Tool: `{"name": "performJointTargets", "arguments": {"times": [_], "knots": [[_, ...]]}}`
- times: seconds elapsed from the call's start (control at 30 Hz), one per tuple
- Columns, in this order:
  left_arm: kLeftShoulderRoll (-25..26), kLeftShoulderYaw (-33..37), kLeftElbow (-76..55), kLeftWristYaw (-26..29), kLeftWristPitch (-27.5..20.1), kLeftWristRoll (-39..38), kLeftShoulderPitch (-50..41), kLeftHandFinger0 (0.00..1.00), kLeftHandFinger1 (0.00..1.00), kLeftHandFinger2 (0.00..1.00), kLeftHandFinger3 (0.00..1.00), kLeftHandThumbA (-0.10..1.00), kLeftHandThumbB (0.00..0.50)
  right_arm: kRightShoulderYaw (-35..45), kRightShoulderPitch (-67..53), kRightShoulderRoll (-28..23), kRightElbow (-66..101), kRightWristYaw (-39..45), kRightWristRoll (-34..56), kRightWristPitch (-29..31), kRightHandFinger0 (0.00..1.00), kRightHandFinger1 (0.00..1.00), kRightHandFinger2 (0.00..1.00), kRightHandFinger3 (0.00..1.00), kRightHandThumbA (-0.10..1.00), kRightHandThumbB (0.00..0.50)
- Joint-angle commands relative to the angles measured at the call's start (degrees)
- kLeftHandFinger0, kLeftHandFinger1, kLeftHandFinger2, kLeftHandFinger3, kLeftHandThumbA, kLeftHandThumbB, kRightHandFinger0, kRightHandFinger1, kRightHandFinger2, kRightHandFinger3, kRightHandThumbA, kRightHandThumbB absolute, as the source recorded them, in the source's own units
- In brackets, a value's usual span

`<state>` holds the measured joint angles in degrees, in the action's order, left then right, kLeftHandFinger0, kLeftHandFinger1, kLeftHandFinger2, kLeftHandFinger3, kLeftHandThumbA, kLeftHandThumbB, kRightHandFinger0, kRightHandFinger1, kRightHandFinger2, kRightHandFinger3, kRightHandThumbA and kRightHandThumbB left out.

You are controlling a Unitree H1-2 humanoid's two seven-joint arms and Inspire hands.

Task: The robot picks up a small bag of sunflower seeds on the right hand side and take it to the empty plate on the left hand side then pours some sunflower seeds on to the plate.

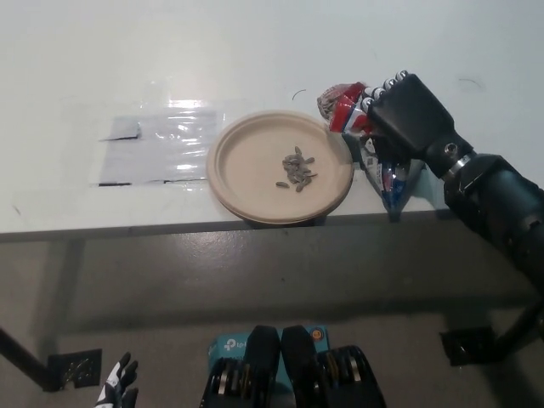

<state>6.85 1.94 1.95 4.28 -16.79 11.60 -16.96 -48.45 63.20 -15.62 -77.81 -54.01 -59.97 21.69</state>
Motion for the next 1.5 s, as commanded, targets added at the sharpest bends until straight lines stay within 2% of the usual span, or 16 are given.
{"name": "performJointTargets", "arguments": {"times": [0.0,0.13,0.2,0.27,0.33,0.37,0.4,0.43,0.47,0.5,0.53,0.57,0.73,1.17,1.33,1.47], "knots": [[0.7,-0.5,-2.0,0.0,-1.6,0.4,-0.3,0.92,0.95,0.98,1.0,1.0,0.094,-0.6,4.0,-1.2,0.0,-2.9,-0.2,0.4,0.0,0.09,0.49,0.13,-0.1,0.249],[0.8,-0.7,-2.0,-0.4,-1.3,-0.5,-0.1,0.94,0.95,0.97,1.0,1.0,0.105,-3.5,4.7,-1.7,-0.6,-3.5,-2.6,-2.1,0.0,0.0,0.12,0.11,-0.1,0.284],[0.9,-0.6,-1.8,-0.2,-1.9,0.3,0.0,0.94,0.95,0.97,1.0,1.0,0.091,-5.2,4.9,-1.9,-0.8,-3.9,-3.9,-3.1,0.0,0.0,0.14,0.08,-0.1,0.281],[1.0,-0.6,-1.4,-0.1,-2.3,0.5,0.1,0.93,0.95,0.98,1.0,1.0,0.095,-7.8,5.3,-2.4,-0.9,-4.3,-5.6,-3.1,0.0,0.0,0.41,0.28,-0.1,0.315],[1.1,-0.5,-1.6,-0.3,-2.4,0.5,-0.3,0.91,0.95,0.98,1.0,1.0,0.083,-9.1,4.8,-2.8,-0.9,-6.1,-6.0,-2.8,0.0,0.0,0.43,0.34,-0.1,0.348],[1.1,-0.5,-1.9,-0.3,-2.1,0.7,-0.6,0.91,0.94,0.98,1.0,1.0,0.082,-8.5,4.6,-2.8,-1.1,-4.1,-4.9,-3.1,0.0,0.02,0.31,0.42,-0.1,0.299],[1.2,-0.5,-1.9,-0.3,-1.8,0.9,-0.3,0.91,0.94,0.97,1.0,1.0,0.083,-7.8,4.7,-2.6,-1.5,-1.4,-3.9,-4.2,0.08,0.18,0.34,0.48,-0.1,0.279],[1.2,-0.5,-2.0,-0.4,-1.5,1.0,-0.1,0.91,0.94,0.97,1.0,1.0,0.089,-6.8,4.7,-2.3,-1.8,1.1,-2.7,-4.8,0.24,0.4,0.54,0.68,0.0,0.299],[1.1,-0.5,-2.1,-0.4,-1.1,0.8,-0.2,0.91,0.94,0.97,1.0,1.0,0.089,-4.8,4.5,-1.7,-2.2,5.2,-0.4,-5.0,0.55,0.66,0.88,1.0,0.17,0.333],[1.0,-0.5,-2.3,-0.5,-0.8,0.7,-0.2,0.92,0.94,0.96,1.0,1.0,0.089,-3.0,4.3,-1.3,-2.4,8.6,1.5,-5.3,0.63,0.74,0.98,1.0,0.22,0.348],[1.1,-0.5,-2.0,-0.6,-1.2,0.4,-0.1,0.92,0.93,0.95,1.0,1.0,0.083,-1.1,4.2,-0.6,-2.7,13.4,2.9,-7.1,0.97,1.0,1.0,1.0,0.34,0.423],[1.1,-0.5,-1.9,-0.6,-1.4,0.3,-0.1,0.92,0.93,0.95,1.0,1.0,0.076,-0.1,3.9,-0.2,-2.7,15.2,3.6,-8.0,1.0,1.0,1.0,1.0,0.39,0.481],[1.3,-0.2,-2.2,-0.2,-2.1,2.1,-0.8,0.87,0.88,0.93,1.0,1.0,0.072,2.1,2.4,0.7,-2.0,18.4,3.5,-10.5,1.0,1.0,1.0,1.0,0.56,0.5],[1.5,-0.4,-1.9,-0.3,-2.8,1.7,-0.4,0.78,0.8,0.83,1.0,1.0,0.043,0.8,2.2,0.1,-0.6,19.1,1.1,-13.2,1.0,1.0,1.0,1.0,0.56,0.5],[1.6,-0.2,-2.3,-0.4,-2.4,2.2,-0.6,0.77,0.78,0.81,1.0,1.0,0.033,9.7,0.6,0.0,2.7,25.6,10.2,-8.3,1.0,1.0,1.0,1.0,0.7,0.5],[1.8,-0.4,-2.2,-0.4,-2.3,2.1,0.3,0.77,0.77,0.8,1.0,1.0,0.044,22.4,-2.4,-0.8,16.8,42.1,25.3,-5.3,1.0,1.0,1.0,1.0,0.85,0.5]]}}
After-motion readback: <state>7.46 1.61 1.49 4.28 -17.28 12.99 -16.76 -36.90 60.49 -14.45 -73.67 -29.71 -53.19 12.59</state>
